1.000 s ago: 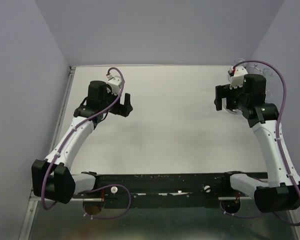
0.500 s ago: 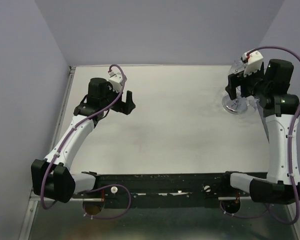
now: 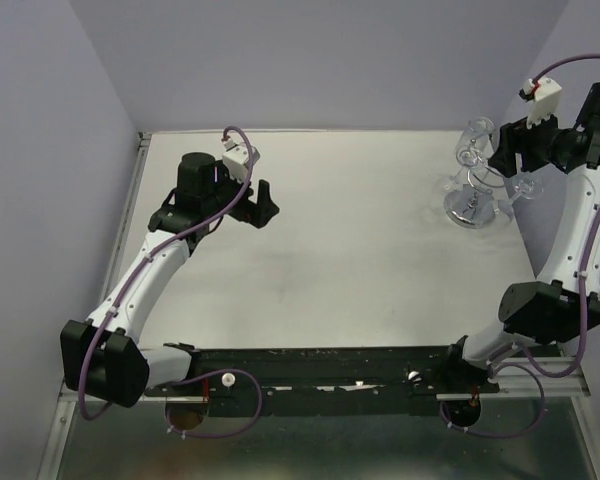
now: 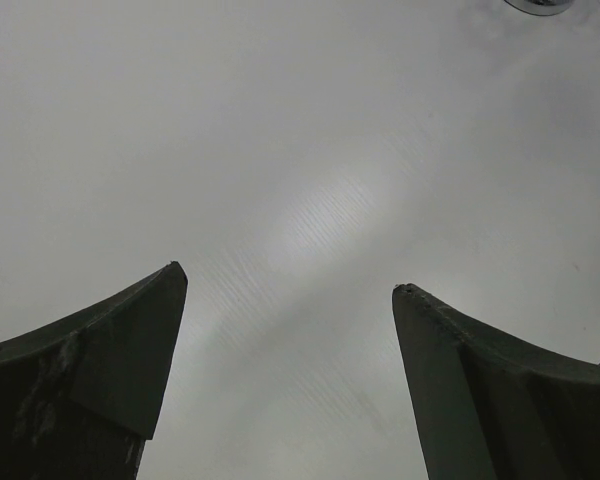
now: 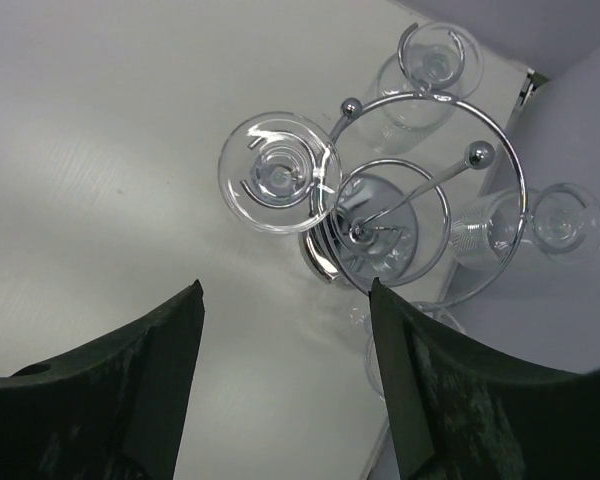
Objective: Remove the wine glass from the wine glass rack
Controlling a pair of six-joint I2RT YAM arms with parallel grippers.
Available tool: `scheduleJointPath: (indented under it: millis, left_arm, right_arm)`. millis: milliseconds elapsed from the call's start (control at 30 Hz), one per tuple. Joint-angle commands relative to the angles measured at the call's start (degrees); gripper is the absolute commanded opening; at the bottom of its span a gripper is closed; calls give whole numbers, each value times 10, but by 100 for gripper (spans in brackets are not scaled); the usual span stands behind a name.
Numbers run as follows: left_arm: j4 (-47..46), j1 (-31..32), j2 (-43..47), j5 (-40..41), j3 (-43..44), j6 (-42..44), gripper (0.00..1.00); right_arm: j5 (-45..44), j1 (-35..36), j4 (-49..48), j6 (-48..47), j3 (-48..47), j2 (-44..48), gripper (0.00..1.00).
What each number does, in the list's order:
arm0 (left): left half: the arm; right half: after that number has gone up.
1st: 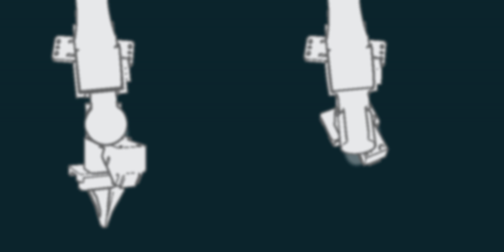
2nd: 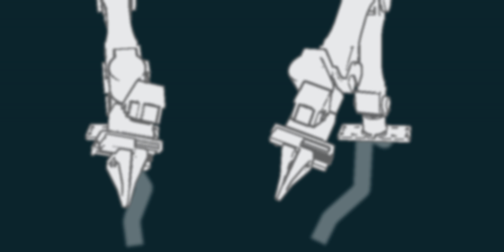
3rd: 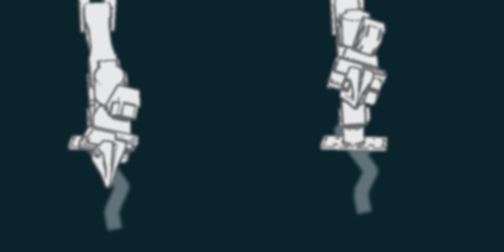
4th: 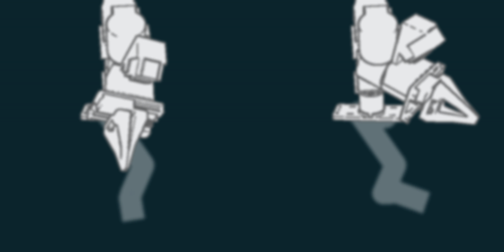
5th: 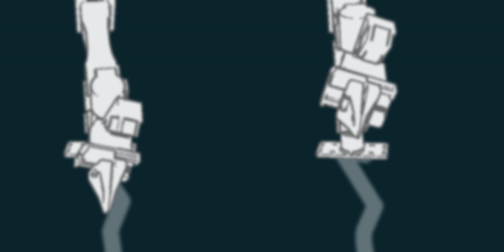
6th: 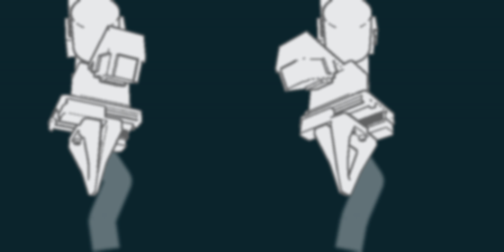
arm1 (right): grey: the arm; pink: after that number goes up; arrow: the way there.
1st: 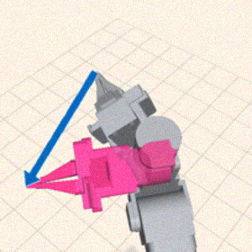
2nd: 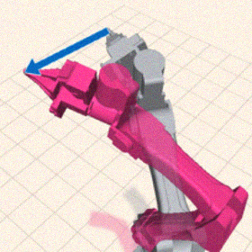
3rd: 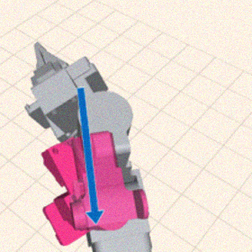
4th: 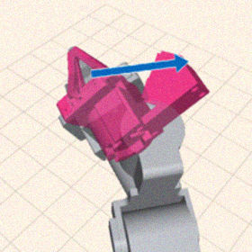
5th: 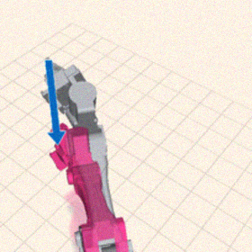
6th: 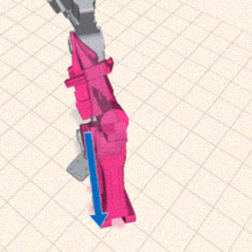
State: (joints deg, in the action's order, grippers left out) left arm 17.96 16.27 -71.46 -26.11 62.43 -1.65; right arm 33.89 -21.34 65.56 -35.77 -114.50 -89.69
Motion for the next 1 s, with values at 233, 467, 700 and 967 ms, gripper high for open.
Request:
scheduleJointPath:
  millis: [233,467,700,967]
  left_arm:
    - [-35,7,20,-46,-22,-8,98]
    - [-109,70,-58,-83,43,13,96]
    - [-119,125,-178,-88,179,47,95]
    - [-114,148,-206,-77,209,31,95]
  right_arm:
    - [-8,-12,53,-106,-39,-80,63]
    - [21,-12,8,-54,18,-43,61]
    - [-35,-12,-59,-104,133,21,56]
    - [-67,-12,-63,-138,81,-36,51]
